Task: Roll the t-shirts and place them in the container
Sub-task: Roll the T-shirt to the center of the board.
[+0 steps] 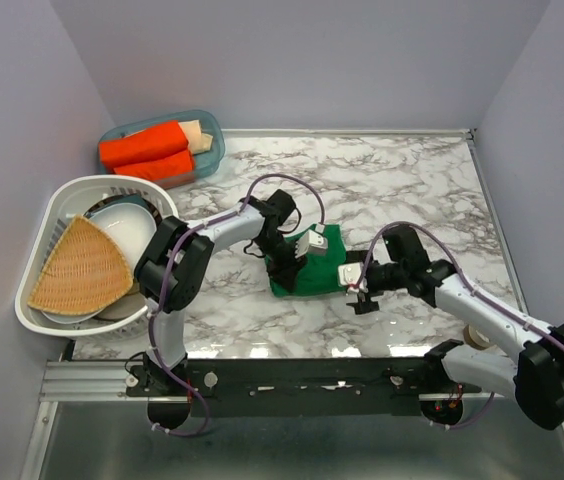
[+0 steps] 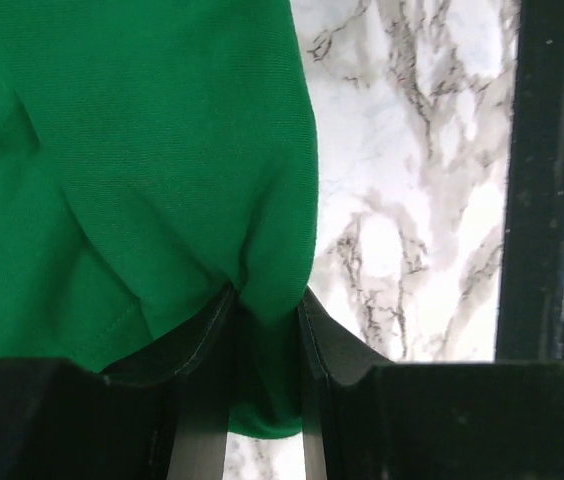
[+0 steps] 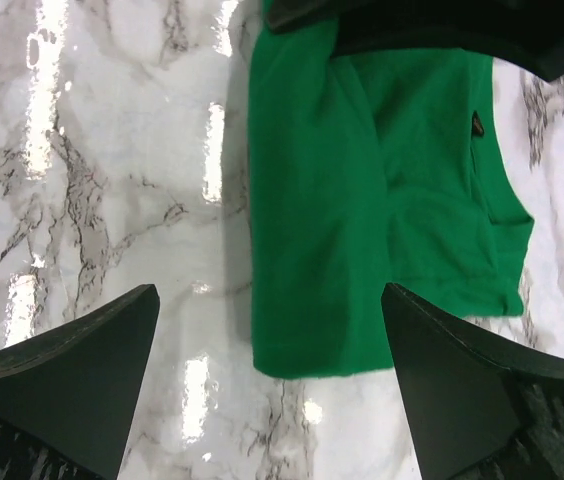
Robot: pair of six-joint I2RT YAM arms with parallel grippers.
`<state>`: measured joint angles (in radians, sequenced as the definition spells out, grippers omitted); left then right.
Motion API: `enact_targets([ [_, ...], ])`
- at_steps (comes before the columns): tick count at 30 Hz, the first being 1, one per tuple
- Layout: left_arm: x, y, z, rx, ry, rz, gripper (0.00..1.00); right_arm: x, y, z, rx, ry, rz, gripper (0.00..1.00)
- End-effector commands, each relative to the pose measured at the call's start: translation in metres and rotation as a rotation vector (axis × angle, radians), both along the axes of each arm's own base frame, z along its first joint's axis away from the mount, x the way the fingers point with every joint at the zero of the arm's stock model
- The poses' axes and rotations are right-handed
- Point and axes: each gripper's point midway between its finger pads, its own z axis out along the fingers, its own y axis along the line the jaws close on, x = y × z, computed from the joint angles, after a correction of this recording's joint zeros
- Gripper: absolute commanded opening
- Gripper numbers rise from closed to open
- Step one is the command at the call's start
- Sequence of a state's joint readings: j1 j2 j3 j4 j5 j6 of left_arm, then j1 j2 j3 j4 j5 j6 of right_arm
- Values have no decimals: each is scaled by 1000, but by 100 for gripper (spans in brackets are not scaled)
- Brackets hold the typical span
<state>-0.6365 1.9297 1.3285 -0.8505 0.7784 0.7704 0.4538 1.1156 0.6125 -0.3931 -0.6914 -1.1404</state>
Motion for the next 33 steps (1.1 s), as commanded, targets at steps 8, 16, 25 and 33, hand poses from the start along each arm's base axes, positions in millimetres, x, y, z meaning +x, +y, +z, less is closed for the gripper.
enact_targets([
  [8,-21,-5,24,-100,162,-3,35,9,25,-23,-38,-168,88,100],
  [16,-19,1,31,-142,202,17,35,17,25,-48,-87,-234,122,100],
  [25,-25,10,41,-177,218,24,41,42,42,-39,-72,-235,38,56],
  [33,-2,19,48,-184,-194,131,57,30,42,-26,-85,-183,96,24],
])
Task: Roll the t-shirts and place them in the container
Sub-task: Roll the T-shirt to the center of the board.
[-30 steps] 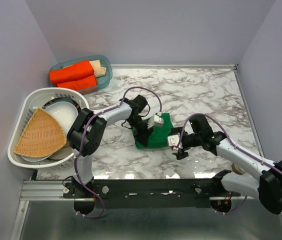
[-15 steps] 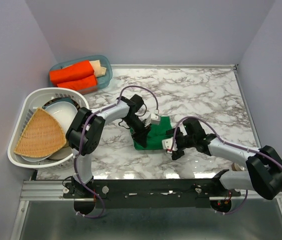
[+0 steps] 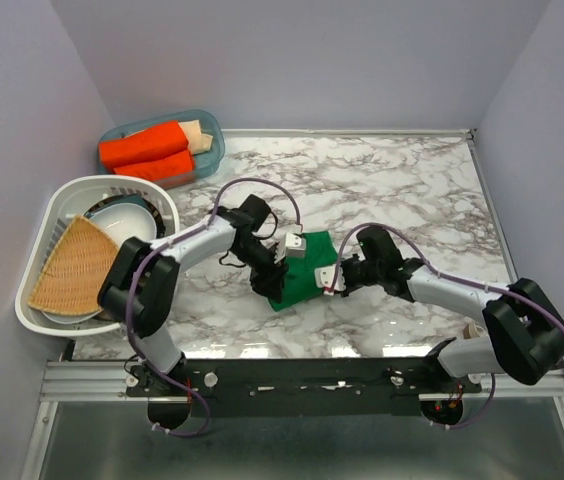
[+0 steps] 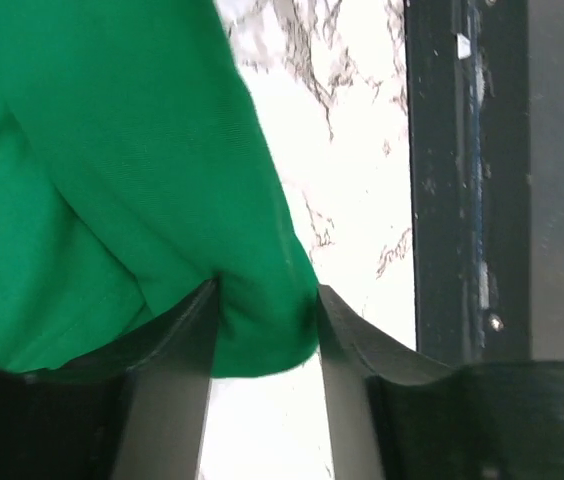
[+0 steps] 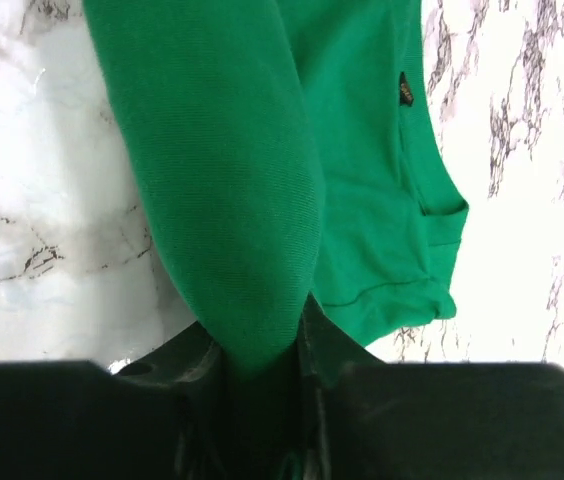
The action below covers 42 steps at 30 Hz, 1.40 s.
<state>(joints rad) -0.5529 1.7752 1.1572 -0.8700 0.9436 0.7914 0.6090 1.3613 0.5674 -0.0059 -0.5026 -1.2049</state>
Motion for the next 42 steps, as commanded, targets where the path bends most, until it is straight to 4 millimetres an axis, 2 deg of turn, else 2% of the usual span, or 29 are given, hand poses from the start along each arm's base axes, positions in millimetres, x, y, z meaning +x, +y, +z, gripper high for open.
enact_targets([
  [1,23,-3,23,-54,-328,117,60,-4,5,21,0,26,27,24],
  [3,32,-6,27,-56,-399,176,64,-10,1,16,-24,87,15,23],
  [4,24,-6,26,-64,-417,182,64,-11,1,16,-33,107,9,23],
  [6,28,-13,33,-109,-469,229,67,-13,-1,13,-47,150,-15,23],
  [7,23,-11,28,-95,-488,244,68,-13,-2,12,-53,158,-25,23],
  [9,16,-19,27,-105,-495,246,70,-12,-2,12,-51,174,-46,23],
  [13,10,-20,12,-75,-500,293,72,-9,-2,14,-48,199,-90,23],
  [19,9,-26,4,-12,-523,305,74,-8,-5,12,-45,241,-160,23],
  [23,7,-22,-5,48,-506,324,74,-11,-9,12,-37,267,-205,22],
  [26,0,-19,-13,89,-475,301,66,-16,-12,14,-23,285,-230,22],
  [27,-2,-18,-15,99,-465,292,52,-18,-12,13,-25,298,-238,23],
  [30,-8,-18,-15,110,-428,255,33,-25,-17,12,-37,327,-249,25],
  [31,-8,-22,-12,98,-409,240,30,-30,-17,11,-39,347,-236,25],
  [32,-10,-17,-13,121,-373,234,26,-40,-21,8,-65,389,-224,26],
  [33,-10,-17,-11,116,-350,221,18,-44,-21,9,-71,404,-208,25],
  [34,-4,-22,-6,112,-323,214,14,-53,-19,10,-71,442,-185,25],
  [35,-13,-19,-4,115,-244,192,11,-64,-24,8,-94,492,-180,25],
  [37,-2,-20,6,94,-195,181,6,-74,-21,14,-85,545,-148,23],
  [38,-13,-17,9,92,-125,151,4,-83,-26,12,-111,585,-144,23],
  [40,-8,-18,17,75,-81,129,1,-80,-25,18,-95,614,-157,21],
  [42,-16,-14,24,62,-2,83,0,-85,-32,14,-138,672,-134,19],
])
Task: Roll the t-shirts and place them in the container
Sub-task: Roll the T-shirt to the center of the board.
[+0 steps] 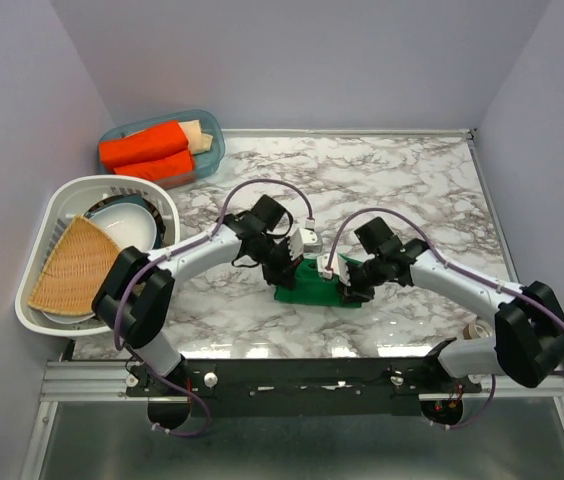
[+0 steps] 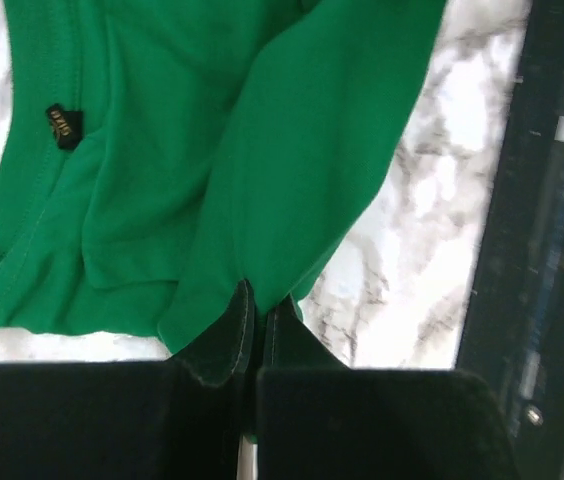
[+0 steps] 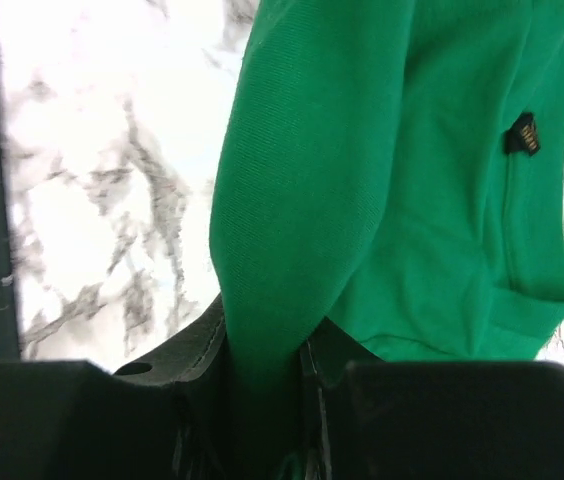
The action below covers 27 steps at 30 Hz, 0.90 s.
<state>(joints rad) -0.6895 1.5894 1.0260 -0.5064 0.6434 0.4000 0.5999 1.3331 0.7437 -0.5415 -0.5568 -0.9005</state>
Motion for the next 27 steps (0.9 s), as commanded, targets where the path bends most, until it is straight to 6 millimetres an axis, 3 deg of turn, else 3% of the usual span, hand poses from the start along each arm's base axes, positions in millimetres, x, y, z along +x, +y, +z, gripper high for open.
enact_targets([
  [1,-23,9,18,-37,249,-112,0,-24,-4,13,16,198,63,18],
  [2,-28,14,18,-20,290,-128,0,-21,-8,20,11,234,55,17],
  [3,-28,14,20,-25,316,-140,0,-21,-10,13,-4,279,67,17],
  [5,-20,13,18,-4,353,-137,0,-18,-13,16,-5,335,57,16],
  [9,1,10,14,7,368,-134,0,-15,-18,4,-41,433,62,16],
  [19,26,14,-12,66,474,-125,0,9,-23,-15,-50,667,-11,16],
  [27,42,29,-32,119,495,-91,0,28,-26,-23,-87,817,-23,17],
])
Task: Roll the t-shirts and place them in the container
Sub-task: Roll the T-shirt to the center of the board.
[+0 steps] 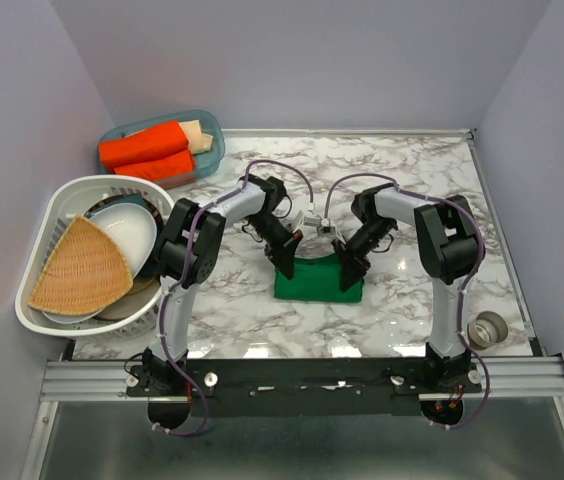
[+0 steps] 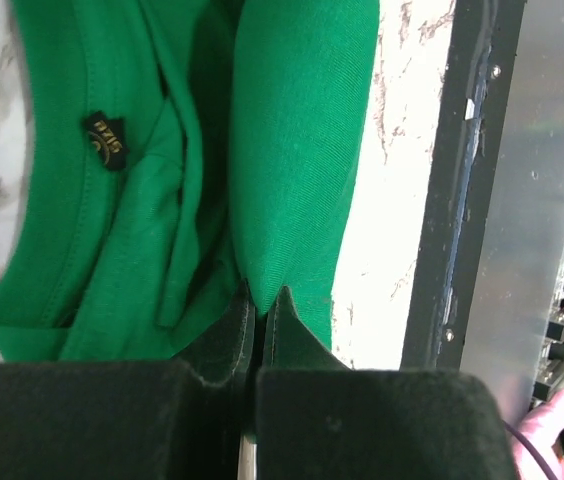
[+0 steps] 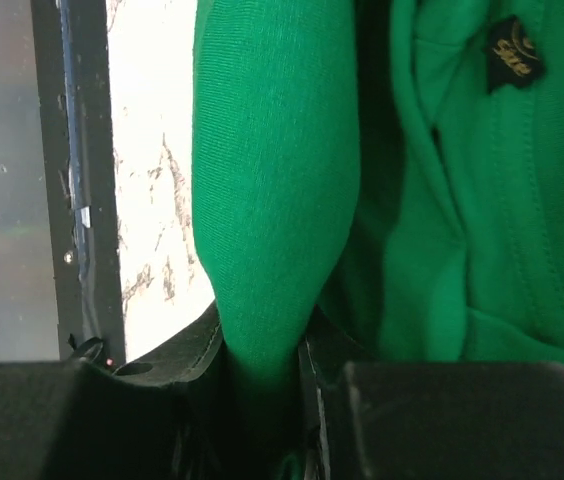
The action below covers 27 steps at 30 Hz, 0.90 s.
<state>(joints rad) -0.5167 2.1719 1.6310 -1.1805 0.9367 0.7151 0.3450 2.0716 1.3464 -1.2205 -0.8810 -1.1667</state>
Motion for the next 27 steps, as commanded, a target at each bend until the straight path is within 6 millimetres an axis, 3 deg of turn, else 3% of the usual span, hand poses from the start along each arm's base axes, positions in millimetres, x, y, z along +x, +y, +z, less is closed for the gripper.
enact_targets([
  [1,5,26,-17,102,2,-10,1,-5,-16,-8,-91,154,36,17],
  [5,19,31,-22,115,-40,34,14,0,-18,-11,-138,243,56,18],
  [6,25,33,-22,120,-61,56,21,2,-18,-14,-139,245,59,18],
  [9,49,40,-9,117,-214,122,37,6,-16,-16,-175,275,25,21],
  [10,49,43,3,101,-283,121,39,9,-15,-16,-185,277,13,21],
  [12,68,52,8,142,-448,126,43,11,-15,-23,-226,314,-13,22],
  [15,75,59,29,118,-621,118,46,13,-15,-26,-269,347,-43,22],
  [21,30,49,51,-47,-725,13,52,17,-13,-30,-327,393,-92,21],
  [23,9,44,47,-78,-754,-28,54,17,-13,-30,-326,396,-95,21],
  [26,2,35,37,-94,-822,-67,55,17,-13,-30,-328,396,-95,21],
  [27,-2,23,37,-112,-855,-97,55,17,-13,-30,-328,398,-96,21],
])
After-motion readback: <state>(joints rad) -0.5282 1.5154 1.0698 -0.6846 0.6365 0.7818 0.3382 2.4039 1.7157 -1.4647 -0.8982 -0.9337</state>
